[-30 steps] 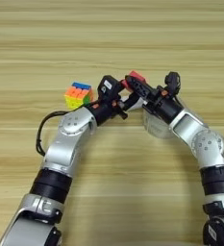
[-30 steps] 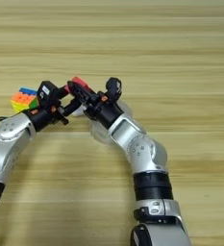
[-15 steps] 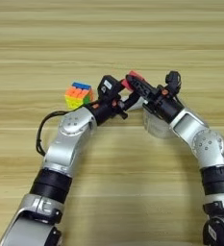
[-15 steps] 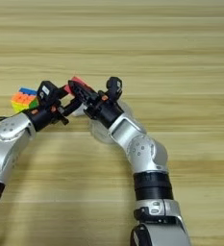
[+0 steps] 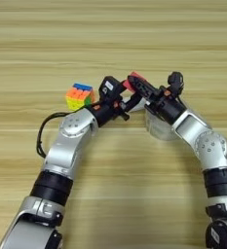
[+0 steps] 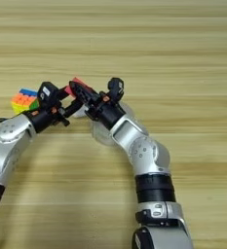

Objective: Move the objects on the table

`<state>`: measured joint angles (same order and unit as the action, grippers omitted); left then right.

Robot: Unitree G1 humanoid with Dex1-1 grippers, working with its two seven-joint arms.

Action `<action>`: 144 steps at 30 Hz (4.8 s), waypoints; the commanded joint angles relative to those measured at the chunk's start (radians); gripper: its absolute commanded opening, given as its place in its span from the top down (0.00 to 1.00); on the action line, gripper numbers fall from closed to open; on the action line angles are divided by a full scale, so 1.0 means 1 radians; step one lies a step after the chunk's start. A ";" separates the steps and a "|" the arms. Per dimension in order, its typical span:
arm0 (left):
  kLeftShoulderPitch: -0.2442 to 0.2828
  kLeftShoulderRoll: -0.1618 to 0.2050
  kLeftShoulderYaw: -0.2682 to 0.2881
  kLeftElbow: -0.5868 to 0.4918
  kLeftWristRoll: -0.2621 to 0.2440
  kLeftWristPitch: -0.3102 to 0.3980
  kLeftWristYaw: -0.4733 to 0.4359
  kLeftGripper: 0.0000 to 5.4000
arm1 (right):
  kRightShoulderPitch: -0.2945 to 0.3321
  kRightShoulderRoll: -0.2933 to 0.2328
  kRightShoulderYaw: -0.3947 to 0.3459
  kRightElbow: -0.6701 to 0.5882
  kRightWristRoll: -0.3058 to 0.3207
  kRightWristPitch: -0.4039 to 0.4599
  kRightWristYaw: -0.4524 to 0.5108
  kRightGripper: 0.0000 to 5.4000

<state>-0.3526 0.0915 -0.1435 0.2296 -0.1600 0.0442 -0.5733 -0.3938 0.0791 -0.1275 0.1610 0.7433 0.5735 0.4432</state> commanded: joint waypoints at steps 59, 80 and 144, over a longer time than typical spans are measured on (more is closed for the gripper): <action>-0.031 -0.006 0.101 0.047 -0.002 -0.040 0.117 0.00 | 0.040 -0.112 -0.037 -0.032 -0.396 -0.508 -0.160 0.57; -0.094 -0.025 0.275 0.090 -0.049 -0.153 0.311 0.00 | 0.044 -0.195 -0.083 0.199 -0.525 -0.668 -0.247 0.57; -0.142 -0.005 0.266 0.280 0.028 -0.240 0.420 0.00 | 0.138 -0.247 -0.021 -0.020 -0.560 -0.525 -0.257 0.00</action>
<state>-0.4885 0.0916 0.1322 0.5197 -0.1521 -0.1901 -0.1612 -0.2789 -0.1500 -0.1496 0.2218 0.1621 -0.0248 0.1712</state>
